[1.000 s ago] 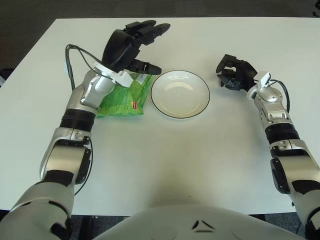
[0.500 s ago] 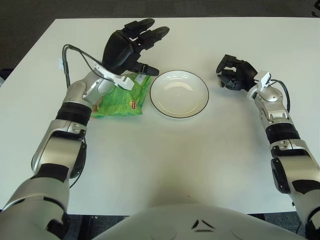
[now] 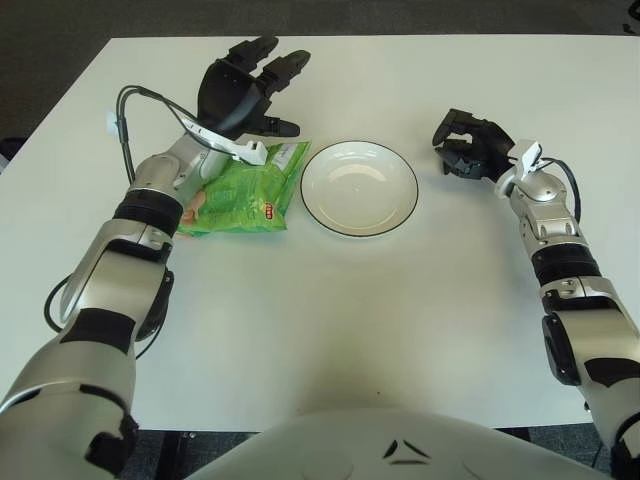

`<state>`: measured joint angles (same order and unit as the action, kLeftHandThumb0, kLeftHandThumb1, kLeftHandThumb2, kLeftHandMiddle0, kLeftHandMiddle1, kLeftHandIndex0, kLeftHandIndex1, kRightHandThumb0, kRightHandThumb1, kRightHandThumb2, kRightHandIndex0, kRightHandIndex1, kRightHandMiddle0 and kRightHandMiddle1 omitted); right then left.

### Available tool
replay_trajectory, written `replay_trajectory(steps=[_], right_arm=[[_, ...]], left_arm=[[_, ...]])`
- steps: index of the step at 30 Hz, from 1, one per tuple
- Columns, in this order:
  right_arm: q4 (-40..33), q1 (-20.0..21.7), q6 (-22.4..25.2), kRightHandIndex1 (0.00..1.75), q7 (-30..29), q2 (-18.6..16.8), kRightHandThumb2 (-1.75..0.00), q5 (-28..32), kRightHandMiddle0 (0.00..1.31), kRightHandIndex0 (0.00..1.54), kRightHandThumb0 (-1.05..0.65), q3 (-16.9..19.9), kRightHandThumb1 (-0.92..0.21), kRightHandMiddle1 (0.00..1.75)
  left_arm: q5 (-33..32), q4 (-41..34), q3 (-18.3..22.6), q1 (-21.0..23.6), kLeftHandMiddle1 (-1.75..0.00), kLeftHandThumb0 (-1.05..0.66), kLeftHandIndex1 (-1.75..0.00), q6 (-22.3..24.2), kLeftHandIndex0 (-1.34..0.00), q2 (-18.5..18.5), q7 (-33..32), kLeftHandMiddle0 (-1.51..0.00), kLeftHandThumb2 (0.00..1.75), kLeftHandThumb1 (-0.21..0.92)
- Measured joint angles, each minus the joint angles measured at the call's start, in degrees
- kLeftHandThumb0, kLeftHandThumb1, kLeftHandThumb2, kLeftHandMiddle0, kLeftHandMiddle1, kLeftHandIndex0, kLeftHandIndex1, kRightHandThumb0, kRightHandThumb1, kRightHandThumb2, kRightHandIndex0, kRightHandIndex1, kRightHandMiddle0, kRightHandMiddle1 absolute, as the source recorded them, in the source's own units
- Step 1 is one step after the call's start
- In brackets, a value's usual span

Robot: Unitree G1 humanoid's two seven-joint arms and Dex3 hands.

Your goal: Put the snack into the plate.

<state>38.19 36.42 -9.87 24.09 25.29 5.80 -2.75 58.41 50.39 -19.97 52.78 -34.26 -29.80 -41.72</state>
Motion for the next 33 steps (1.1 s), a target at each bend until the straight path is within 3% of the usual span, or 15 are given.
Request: replay_trajectory(steps=[5,13,23,29,33], right_arm=[[-0.7,-1.2,-1.0,1.54,-3.4,-1.1,-0.45,0.0,0.44,0.75,-0.38,2.0,-0.84,1.54],[-1.1,-3.9,-10.4,1.56,-13.2,-2.7,-0.41,-3.8,0.42,0.76,-0.36,3.1,-0.87,1.55],[2.3,-1.4,-10.9,1.58,-15.6,-4.3,-0.41,-4.5,0.39,0.77,-0.36,4.5,-0.88,1.57],[3.3,-0.4,-9.7,1.60,-15.7,-4.5,-0.42,-4.5,0.38,0.77,-0.36,5.2,-0.88,1.58],[4.1,0.5,-8.6,1.62,-15.7,-4.6,-0.44,-4.5,0.38,0.76,-0.36,5.5,-0.88,1.59]], left_arm=[[-1.4,4.0,-1.6,1.1,0.00,-0.63,0.00,0.7,-0.59,0.1,2.0,-0.61,0.24,0.92],[-3.4,7.5,-3.4,2.1,0.00,-0.70,0.00,2.4,-0.57,0.1,4.2,-0.61,0.32,0.92],[-5.0,9.0,-5.2,2.8,0.00,-0.84,0.00,7.5,-0.50,0.8,9.9,-0.48,0.45,0.92],[-9.3,5.2,-3.9,1.5,0.00,-0.91,0.00,9.3,-0.41,0.6,14.6,-0.38,0.46,0.92],[-13.8,-3.4,-1.8,-1.5,0.00,-0.94,0.00,11.4,-0.36,-0.7,23.5,-0.33,0.45,0.92]])
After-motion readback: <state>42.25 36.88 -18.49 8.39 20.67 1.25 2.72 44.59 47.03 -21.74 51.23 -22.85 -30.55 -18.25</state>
